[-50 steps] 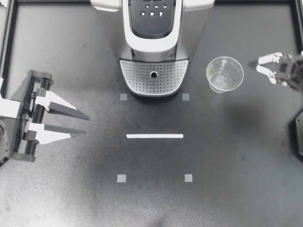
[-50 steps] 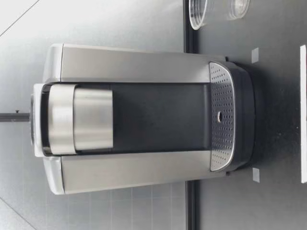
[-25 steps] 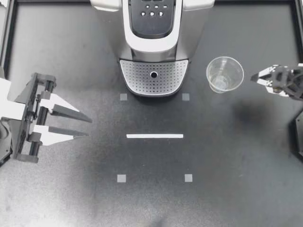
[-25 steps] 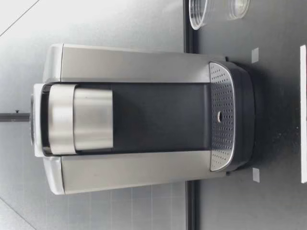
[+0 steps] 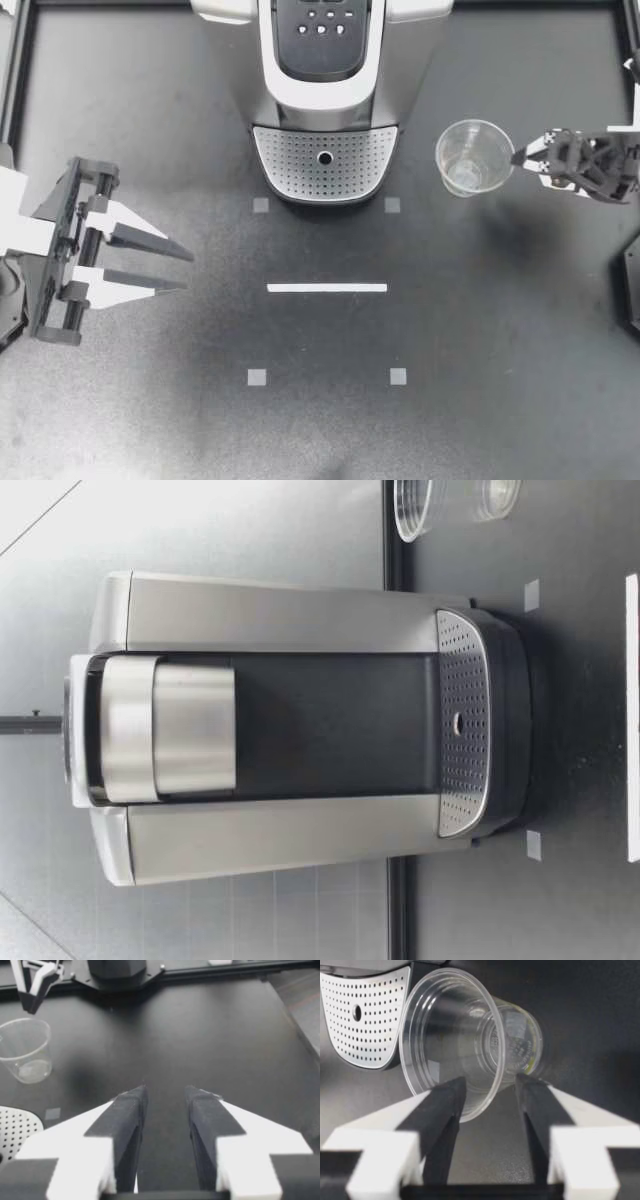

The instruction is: Place the coffee capsule inside the capsule container, then place the cup onto the center of the cup tray, then push the 'Hot Water' and 'Travel Mug' buttons.

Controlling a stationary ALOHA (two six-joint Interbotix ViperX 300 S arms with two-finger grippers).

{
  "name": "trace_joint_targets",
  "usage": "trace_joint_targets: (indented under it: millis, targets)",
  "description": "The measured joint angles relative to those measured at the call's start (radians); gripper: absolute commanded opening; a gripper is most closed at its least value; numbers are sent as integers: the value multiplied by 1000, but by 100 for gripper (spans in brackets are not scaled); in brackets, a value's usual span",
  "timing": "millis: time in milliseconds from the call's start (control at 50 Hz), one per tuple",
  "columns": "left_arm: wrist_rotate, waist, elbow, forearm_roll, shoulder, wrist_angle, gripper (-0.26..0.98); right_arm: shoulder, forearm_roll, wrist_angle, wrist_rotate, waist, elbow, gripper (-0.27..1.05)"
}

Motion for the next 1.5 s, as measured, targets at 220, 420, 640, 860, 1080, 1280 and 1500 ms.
trace_joint_targets:
  millis: [220, 420, 640, 860, 1080, 1280, 1500]
  targets:
    - [0, 0, 2, -2, -2, -2, 32, 37, 0, 0, 0, 0, -8, 50]
    - [0, 0, 2, -2, -2, 0, 32, 74, 0, 0, -5, 0, -31, 50]
    - [0, 0, 3, -2, -2, 0, 32, 112, 0, 9, -8, 0, -44, 38]
    - [0, 0, 5, -2, -3, -2, 32, 107, 0, 21, -9, 0, -49, 13]
    - [0, 0, 6, -2, -5, -2, 32, 66, 0, 29, -5, 0, -52, 5]
    - [0, 0, 8, -2, -5, 0, 32, 23, 5, 52, 20, 14, -91, 5]
    - [0, 0, 9, -2, -5, 0, 32, 75, 6, 28, 89, 117, -170, 5]
